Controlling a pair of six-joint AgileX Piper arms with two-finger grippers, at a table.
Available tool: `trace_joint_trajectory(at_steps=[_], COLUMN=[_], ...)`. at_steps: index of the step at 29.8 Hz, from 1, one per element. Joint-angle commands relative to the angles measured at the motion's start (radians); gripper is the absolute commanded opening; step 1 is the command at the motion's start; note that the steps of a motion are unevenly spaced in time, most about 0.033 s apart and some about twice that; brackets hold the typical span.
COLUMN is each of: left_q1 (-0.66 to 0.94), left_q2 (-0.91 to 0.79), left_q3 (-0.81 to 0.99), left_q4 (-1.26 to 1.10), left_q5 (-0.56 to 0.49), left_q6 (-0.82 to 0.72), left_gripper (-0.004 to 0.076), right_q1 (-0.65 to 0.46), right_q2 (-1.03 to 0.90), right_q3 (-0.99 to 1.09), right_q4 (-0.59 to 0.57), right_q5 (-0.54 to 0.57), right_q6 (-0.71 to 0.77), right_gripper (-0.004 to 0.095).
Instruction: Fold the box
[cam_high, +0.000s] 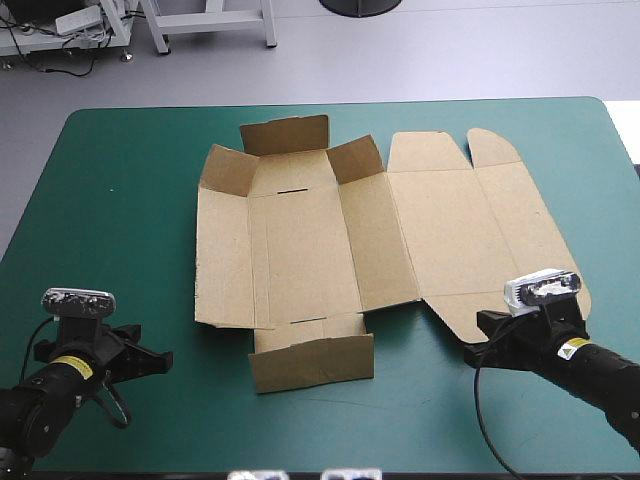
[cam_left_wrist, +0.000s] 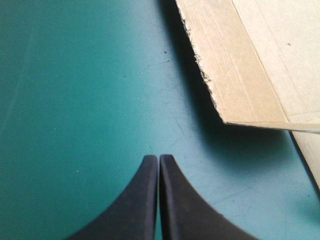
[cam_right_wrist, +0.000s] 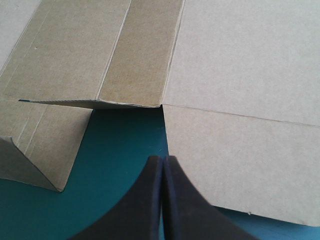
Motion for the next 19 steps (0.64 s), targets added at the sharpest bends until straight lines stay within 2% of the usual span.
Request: trace_joint_trajectory(at_steps=[1, 19], left_q1=[0.002, 0.002], left_q2=[0.005, 0.005], left_q3=[-0.037, -0.037], left_q4=[0.006, 0.006], left_q5=[-0.060, -0.074], left_q6=[0.005, 0.005], left_gripper=[-0.0006, -0.0006], right_q1=[0.002, 0.002], right_q2=[0.001, 0.001], right_q3=[-0.036, -0.036], right_q4=[0.021, 0.025], right_q5=[-0.041, -0.043], right_q6=[-0.001, -0.001], right_gripper=[-0.0024, -0.0024])
